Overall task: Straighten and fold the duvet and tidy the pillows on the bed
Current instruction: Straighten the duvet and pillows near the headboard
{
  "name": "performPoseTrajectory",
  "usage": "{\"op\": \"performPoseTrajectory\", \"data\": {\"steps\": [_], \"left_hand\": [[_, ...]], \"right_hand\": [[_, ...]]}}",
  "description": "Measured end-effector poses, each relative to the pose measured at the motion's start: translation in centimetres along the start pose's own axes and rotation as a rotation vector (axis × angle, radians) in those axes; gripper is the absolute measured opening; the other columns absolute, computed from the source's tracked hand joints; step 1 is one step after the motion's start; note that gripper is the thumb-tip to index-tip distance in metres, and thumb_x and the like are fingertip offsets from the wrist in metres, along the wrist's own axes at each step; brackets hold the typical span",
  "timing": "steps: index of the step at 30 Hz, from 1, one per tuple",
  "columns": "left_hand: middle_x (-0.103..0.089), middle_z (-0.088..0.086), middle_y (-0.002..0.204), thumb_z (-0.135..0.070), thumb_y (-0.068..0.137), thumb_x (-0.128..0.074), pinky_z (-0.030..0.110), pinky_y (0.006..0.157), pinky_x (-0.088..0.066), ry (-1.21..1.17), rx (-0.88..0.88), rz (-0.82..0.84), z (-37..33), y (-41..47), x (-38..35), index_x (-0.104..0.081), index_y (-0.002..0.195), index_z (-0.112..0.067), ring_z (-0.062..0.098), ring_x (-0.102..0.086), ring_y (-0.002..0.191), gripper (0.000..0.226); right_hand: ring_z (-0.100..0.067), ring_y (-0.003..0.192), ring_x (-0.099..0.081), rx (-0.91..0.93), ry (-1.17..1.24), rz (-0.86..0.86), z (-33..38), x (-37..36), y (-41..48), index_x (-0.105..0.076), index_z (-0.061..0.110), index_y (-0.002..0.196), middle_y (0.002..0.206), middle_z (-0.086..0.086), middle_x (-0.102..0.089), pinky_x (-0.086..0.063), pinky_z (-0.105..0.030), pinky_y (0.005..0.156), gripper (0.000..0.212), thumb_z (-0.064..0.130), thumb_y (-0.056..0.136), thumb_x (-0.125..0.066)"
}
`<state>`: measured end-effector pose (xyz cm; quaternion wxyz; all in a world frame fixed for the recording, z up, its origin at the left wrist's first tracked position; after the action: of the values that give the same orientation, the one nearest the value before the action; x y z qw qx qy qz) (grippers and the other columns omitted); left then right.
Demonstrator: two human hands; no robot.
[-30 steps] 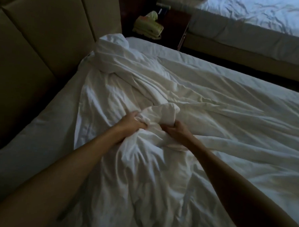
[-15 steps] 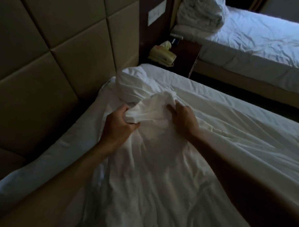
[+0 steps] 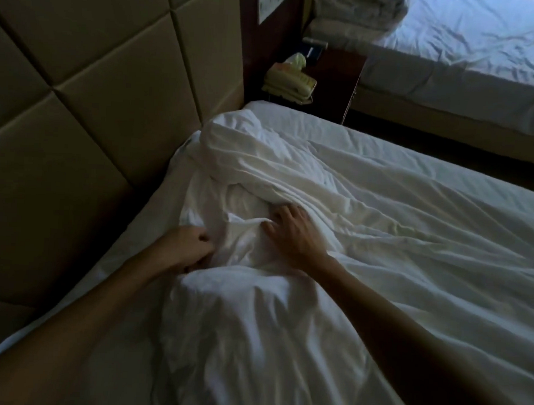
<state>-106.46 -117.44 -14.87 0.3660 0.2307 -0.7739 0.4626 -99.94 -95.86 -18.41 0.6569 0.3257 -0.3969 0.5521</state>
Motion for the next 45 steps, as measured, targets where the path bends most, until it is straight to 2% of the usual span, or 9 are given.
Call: {"op": "performPoseTrajectory", "data": {"steps": [6,9,14,21,27,32,38,42,45], "left_hand": [[-0.054,0.015,0.115,-0.019,0.088,-0.052,0.041,0.077,-0.044,0.229,-0.229,-0.636,-3.7,3.5,3.1,-0.05,0.11,-0.012,0.034,-0.053,0.101,0.024],[-0.039,0.02,0.141,-0.018,0.085,-0.055,0.049,0.096,-0.041,0.499,-0.385,-0.763,-5.8,6.1,3.5,-0.042,0.133,-0.008,0.042,-0.043,0.122,0.051],[-0.019,0.017,0.156,-0.025,0.084,-0.048,0.063,0.107,-0.021,0.684,-0.335,-0.691,-7.4,11.1,5.3,-0.022,0.148,-0.016,0.05,-0.021,0.137,0.069],[-0.063,0.015,0.101,-0.006,0.085,-0.052,0.049,0.078,-0.045,0.819,-0.442,-0.68,-8.5,10.6,6.7,-0.057,0.114,-0.013,0.039,-0.058,0.093,0.03],[-0.062,0.01,0.078,-0.014,0.075,-0.056,0.037,0.05,-0.049,0.632,-0.574,-0.724,-9.2,1.0,5.9,-0.061,0.091,-0.013,0.034,-0.062,0.069,0.017],[-0.063,0.01,0.085,-0.03,0.069,-0.053,0.038,0.05,-0.049,0.565,-0.492,-0.655,-7.7,-5.6,1.8,-0.061,0.092,-0.014,0.035,-0.062,0.071,0.028],[-0.062,0.014,0.107,-0.04,0.067,-0.04,0.042,0.078,-0.051,0.253,-0.328,-0.489,-3.0,-7.3,-3.9,-0.062,0.106,-0.01,0.038,-0.062,0.091,0.054],[-0.057,0.019,0.115,-0.05,0.069,-0.049,0.042,0.093,-0.044,-0.17,-0.079,-0.692,0.7,-10.7,-6.1,-0.052,0.119,-0.006,0.036,-0.052,0.106,0.067],[-0.056,0.02,0.123,-0.067,0.058,-0.056,0.045,0.098,-0.044,-0.577,0.202,-0.616,2.9,-13.3,-9.9,-0.046,0.125,-0.005,0.036,-0.052,0.115,0.092]], "right_hand": [[-0.031,0.097,-0.048,0.111,0.021,-0.322,-0.9,1.2,-0.8,-0.056,0.012,0.105,0.107,-0.009,-0.053,-0.04,-0.045,0.088,0.025,0.029,0.094,-0.041],[-0.034,0.116,-0.038,-0.169,-0.072,-0.301,-2.9,0.0,-0.4,-0.043,0.011,0.133,0.132,-0.015,-0.043,-0.035,-0.047,0.097,0.06,0.03,0.078,-0.058],[-0.039,0.117,-0.041,-0.315,-0.118,-0.078,-7.2,-1.0,-0.1,-0.033,0.018,0.14,0.134,-0.017,-0.041,-0.042,-0.053,0.092,0.067,0.027,0.08,-0.06],[-0.034,0.096,-0.05,-0.069,-0.18,-0.119,-8.9,1.2,-1.9,-0.051,0.017,0.119,0.115,-0.01,-0.057,-0.049,-0.045,0.075,0.041,0.006,0.08,-0.049],[-0.03,0.087,-0.047,0.091,-0.279,-0.277,-7.4,6.2,-6.9,-0.057,0.014,0.102,0.097,-0.008,-0.058,-0.046,-0.045,0.067,0.03,0.007,0.078,-0.04],[-0.032,0.108,-0.046,0.07,-0.269,-0.252,-6.7,5.4,-12.1,-0.054,0.017,0.117,0.13,-0.008,-0.053,-0.041,-0.045,0.086,0.042,0.014,0.076,-0.045],[-0.037,0.147,-0.007,-0.115,-0.285,0.183,-5.7,-2.7,-15.1,-0.001,0.003,0.151,0.159,-0.02,-0.006,-0.014,-0.049,0.116,0.07,0.025,0.097,-0.04],[-0.032,0.147,-0.007,-0.107,-0.153,0.121,-2.5,-2.2,-16.6,-0.008,0.009,0.151,0.159,-0.016,-0.009,-0.011,-0.05,0.117,0.059,0.026,0.099,-0.029],[-0.032,0.146,-0.013,-0.068,0.03,0.036,1.1,-1.7,-18.8,-0.021,0.016,0.15,0.158,-0.012,-0.018,-0.019,-0.052,0.116,0.061,0.037,0.093,-0.023]]}}
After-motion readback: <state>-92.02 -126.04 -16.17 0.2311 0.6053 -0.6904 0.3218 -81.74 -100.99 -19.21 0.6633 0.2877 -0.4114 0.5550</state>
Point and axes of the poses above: each hand's wrist, its own y-axis towards the middle knuckle, its own x-axis out of the back of the hand, z = x × y, the point moved 4 cm from there along y, towards the middle knuckle
